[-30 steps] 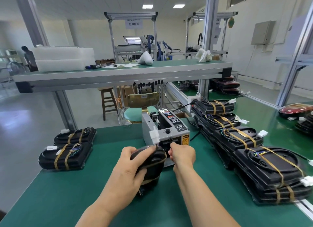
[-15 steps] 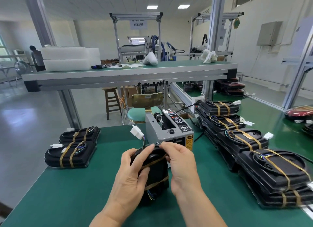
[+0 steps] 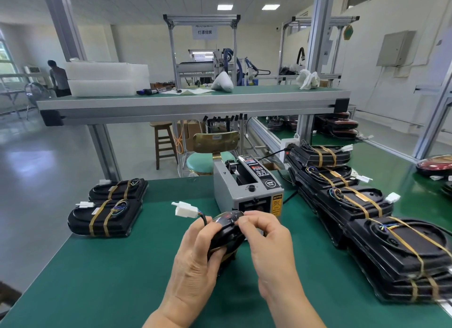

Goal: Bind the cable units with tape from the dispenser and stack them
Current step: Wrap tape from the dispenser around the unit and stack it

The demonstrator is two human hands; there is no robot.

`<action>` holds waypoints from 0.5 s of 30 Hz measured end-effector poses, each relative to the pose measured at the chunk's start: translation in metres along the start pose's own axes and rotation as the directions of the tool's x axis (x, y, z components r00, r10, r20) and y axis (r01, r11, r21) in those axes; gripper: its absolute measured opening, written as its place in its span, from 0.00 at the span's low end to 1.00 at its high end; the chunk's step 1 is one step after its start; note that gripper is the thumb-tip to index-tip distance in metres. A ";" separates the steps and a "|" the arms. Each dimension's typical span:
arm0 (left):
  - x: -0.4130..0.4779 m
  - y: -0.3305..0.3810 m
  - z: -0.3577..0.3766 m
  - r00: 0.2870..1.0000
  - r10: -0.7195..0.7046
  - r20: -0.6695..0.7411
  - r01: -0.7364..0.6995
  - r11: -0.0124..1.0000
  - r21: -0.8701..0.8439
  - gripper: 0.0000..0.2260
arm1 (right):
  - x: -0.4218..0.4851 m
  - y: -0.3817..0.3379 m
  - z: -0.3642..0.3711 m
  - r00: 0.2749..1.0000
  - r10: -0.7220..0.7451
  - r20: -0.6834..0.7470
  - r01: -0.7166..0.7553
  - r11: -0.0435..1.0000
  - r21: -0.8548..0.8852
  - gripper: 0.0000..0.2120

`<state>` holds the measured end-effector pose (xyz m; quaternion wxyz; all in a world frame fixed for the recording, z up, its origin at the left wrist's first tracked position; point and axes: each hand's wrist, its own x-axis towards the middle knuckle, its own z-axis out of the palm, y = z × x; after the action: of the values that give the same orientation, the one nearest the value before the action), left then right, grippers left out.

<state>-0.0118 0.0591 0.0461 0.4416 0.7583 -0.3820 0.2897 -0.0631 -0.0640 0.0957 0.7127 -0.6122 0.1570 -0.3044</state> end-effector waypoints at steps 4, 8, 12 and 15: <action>0.001 0.002 -0.001 1.000 0.025 0.015 -0.025 1.000 0.018 0.34 | -0.001 0.001 -0.003 1.000 -0.027 0.000 0.027 1.000 -0.015 0.10; 0.002 0.005 -0.001 0.999 0.032 0.033 -0.032 0.999 0.014 0.35 | -0.002 0.001 -0.004 0.999 -0.030 0.017 0.030 1.000 0.005 0.11; 0.002 0.007 -0.002 0.998 0.046 0.042 -0.046 0.999 0.012 0.36 | -0.002 0.000 -0.004 0.999 -0.050 0.021 0.050 0.999 -0.015 0.12; 0.002 0.008 -0.002 0.998 0.052 0.040 -0.052 0.999 0.002 0.35 | -0.002 0.000 -0.004 0.997 -0.081 0.019 0.082 0.996 -0.038 0.13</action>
<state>-0.0173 0.0578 0.0523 0.4251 0.7545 -0.4100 0.2863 -0.0675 -0.0660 0.0947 0.6889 -0.6346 0.1315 -0.3246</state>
